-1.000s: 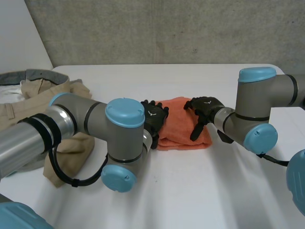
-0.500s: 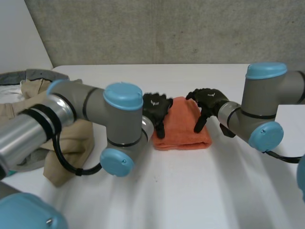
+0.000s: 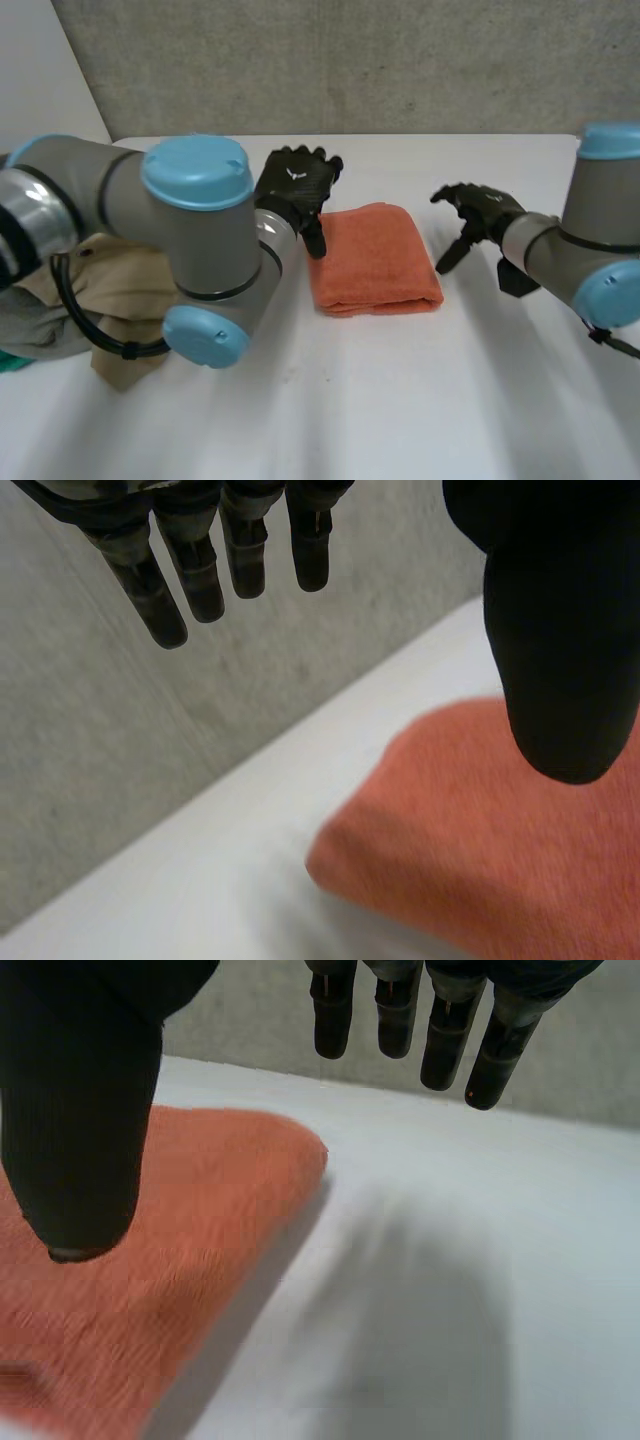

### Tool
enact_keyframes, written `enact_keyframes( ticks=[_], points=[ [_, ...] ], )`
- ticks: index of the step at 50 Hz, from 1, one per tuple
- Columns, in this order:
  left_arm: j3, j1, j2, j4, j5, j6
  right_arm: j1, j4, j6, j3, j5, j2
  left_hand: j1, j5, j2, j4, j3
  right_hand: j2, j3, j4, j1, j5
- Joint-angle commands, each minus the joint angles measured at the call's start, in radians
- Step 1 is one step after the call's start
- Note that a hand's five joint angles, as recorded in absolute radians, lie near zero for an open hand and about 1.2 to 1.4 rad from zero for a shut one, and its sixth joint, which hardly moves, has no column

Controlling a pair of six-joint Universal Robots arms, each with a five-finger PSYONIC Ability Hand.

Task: Fold the laundry.

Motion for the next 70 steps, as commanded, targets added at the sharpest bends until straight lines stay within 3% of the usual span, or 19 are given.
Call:
enact_keyframes(
  ticks=[1,5,14,17,20,22,27,56,60,61,62,70],
  points=[
    [-0.133,0.004,0.107,0.050,0.080,-0.001,-0.031,-0.076,0.045,0.151,-0.146,0.037,-0.033,-0.018,-0.024,-0.021,-0.032,0.033,0.035,0.025,0.051,0.033],
    [-0.152,0.002,0.107,0.049,0.087,-0.003,-0.021,-0.085,0.050,0.135,-0.193,0.105,-0.033,-0.018,-0.024,-0.021,-0.032,0.041,0.044,0.034,0.060,0.042],
    [-0.179,0.004,0.109,0.047,0.091,-0.006,-0.019,-0.088,0.056,0.043,-0.191,0.180,-0.033,-0.018,-0.024,-0.021,-0.032,0.123,0.126,0.116,0.142,0.124],
    [-0.182,0.011,0.109,0.047,0.091,-0.006,-0.018,-0.090,0.061,0.013,-0.186,0.198,-0.033,-0.018,-0.024,-0.021,-0.032,0.446,0.448,0.438,0.464,0.447],
    [-0.182,0.022,0.109,0.047,0.090,-0.007,-0.013,-0.102,0.071,-0.021,-0.182,0.209,-0.033,-0.018,-0.024,-0.021,-0.032,0.617,0.619,0.609,0.635,0.618],
    [-0.182,0.022,0.109,0.047,0.090,-0.006,-0.007,-0.107,0.099,-0.040,-0.182,0.217,-0.030,-0.015,-0.021,-0.018,-0.029,0.605,0.608,0.598,0.624,0.606],
    [-0.184,0.024,0.109,0.044,0.088,-0.009,0.009,-0.110,0.179,-0.078,-0.179,0.228,-0.030,-0.015,-0.021,-0.018,-0.029,0.256,0.259,0.249,0.275,0.257],
    [-0.205,0.028,0.107,0.044,0.097,-0.010,0.059,-0.114,0.179,-0.096,-0.157,0.231,-0.021,-0.006,-0.012,-0.009,-0.020,0.267,0.270,0.260,0.286,0.268],
    [-0.205,0.028,0.107,0.044,0.096,-0.010,0.062,-0.114,0.179,-0.132,-0.157,0.267,-0.021,-0.006,-0.012,-0.009,-0.020,0.572,0.574,0.564,0.590,0.572],
    [-0.205,0.028,0.107,0.044,0.096,-0.010,0.062,-0.114,0.180,-0.141,-0.157,0.274,-0.021,-0.006,-0.012,-0.009,-0.020,0.744,0.747,0.737,0.763,0.745],
    [-0.205,0.028,0.107,0.044,0.096,-0.010,0.062,-0.114,0.180,-0.162,-0.153,0.283,-0.021,-0.006,-0.012,-0.009,-0.020,1.170,1.173,1.163,1.189,1.171],
    [-0.207,0.030,0.107,0.044,0.094,-0.009,0.055,-0.122,0.191,-0.280,-0.045,0.297,-0.018,-0.003,-0.009,-0.007,-0.017,1.177,1.179,1.169,1.195,1.177]
  ],
)
